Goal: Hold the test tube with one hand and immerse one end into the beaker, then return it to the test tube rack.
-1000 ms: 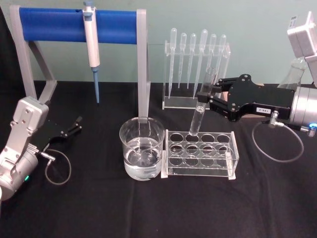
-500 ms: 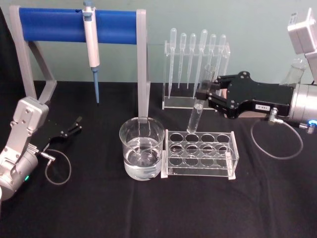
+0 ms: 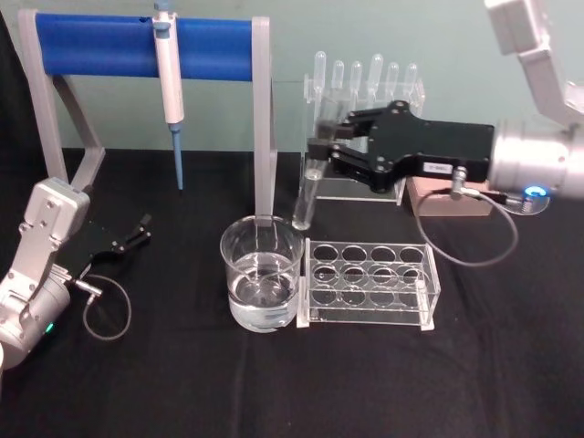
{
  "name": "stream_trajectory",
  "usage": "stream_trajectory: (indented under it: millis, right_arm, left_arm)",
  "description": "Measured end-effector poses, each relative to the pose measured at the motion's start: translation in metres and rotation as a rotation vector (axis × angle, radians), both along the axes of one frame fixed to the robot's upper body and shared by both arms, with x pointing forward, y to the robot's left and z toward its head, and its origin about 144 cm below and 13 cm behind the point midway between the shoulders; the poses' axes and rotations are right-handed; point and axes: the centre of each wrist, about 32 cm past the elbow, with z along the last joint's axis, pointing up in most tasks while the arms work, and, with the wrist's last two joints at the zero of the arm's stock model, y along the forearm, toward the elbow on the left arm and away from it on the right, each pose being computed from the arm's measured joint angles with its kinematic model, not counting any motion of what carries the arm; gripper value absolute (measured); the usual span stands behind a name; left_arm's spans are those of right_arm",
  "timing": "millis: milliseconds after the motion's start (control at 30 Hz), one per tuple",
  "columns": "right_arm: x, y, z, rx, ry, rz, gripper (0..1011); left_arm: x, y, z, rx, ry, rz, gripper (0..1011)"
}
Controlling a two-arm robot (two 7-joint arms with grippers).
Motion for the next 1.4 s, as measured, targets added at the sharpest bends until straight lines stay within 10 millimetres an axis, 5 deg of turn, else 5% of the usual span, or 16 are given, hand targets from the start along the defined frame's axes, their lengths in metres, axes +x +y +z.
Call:
stream_trajectory:
  millis: [467, 1400]
  right_arm:
    - [0.016, 0.029, -0.01, -0.025, 0.041, 0.048, 241]
    - [0.02, 0.047, -0.058, -0.088, 0.062, 0.04, 241]
  left_arm:
    - [0.0, 0.0, 0.0, 0.0, 0.0, 0.0, 1000]
    - [0.0, 0.0, 0.0, 0.0, 0.0, 0.0, 1000]
